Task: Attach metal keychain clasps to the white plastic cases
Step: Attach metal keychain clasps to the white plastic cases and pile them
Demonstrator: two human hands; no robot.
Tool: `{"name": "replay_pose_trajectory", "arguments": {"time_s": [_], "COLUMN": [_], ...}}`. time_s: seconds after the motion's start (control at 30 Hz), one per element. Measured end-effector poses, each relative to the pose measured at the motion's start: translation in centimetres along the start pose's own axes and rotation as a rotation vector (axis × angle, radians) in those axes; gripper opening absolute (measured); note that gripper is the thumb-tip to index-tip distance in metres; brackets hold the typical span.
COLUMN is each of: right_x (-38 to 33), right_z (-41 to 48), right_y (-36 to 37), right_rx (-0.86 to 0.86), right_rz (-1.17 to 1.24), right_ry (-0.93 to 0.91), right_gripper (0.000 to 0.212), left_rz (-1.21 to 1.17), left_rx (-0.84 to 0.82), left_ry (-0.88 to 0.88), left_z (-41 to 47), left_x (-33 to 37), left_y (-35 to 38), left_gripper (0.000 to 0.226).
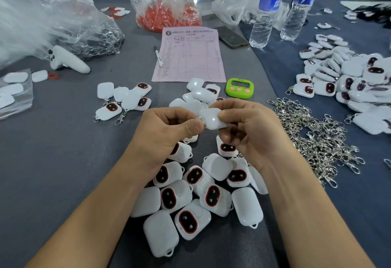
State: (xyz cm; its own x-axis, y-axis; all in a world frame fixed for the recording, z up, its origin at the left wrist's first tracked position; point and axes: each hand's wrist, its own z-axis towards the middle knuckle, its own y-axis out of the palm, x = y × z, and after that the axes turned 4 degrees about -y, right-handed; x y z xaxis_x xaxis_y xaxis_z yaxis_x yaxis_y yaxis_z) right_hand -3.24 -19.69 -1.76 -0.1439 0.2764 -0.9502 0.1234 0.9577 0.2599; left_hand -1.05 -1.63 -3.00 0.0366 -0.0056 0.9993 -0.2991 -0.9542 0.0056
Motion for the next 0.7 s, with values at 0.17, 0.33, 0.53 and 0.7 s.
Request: {"name": "replay_pose_trajectory", "arguments": {"time_s": [0.17,0.33,0.53,0.7], "right_x": [0.2,1.0,0.6,0.5], "right_z": [0.1,0.4,0.1,0.1], "right_y": [0.0,0.7,0.8,0.6], "right_rx": [0.014,0.057,0.052,0.051], "right_rz": [0.002,-0.052,0.099,0.159], "right_ry": [-0.019,0.019,0.039,0.024], "right_gripper": [0.024,0.020,0.020,0.033], "left_rz": [0.260,0.757,0.385,0.114], "left_rx": [0.037,0.089,0.191,0.055], "left_ry": [0.071,0.293,0.197,-0.024], "left_z": [0.0,-0.3,-0.7,-0.4], "left_x": [0.8,0.4,0.8,0.5], "left_y": [-0.8,-1.4,-0.6,-0.2], "left_gripper": [0.014,0.014,0.027,0.006]}}
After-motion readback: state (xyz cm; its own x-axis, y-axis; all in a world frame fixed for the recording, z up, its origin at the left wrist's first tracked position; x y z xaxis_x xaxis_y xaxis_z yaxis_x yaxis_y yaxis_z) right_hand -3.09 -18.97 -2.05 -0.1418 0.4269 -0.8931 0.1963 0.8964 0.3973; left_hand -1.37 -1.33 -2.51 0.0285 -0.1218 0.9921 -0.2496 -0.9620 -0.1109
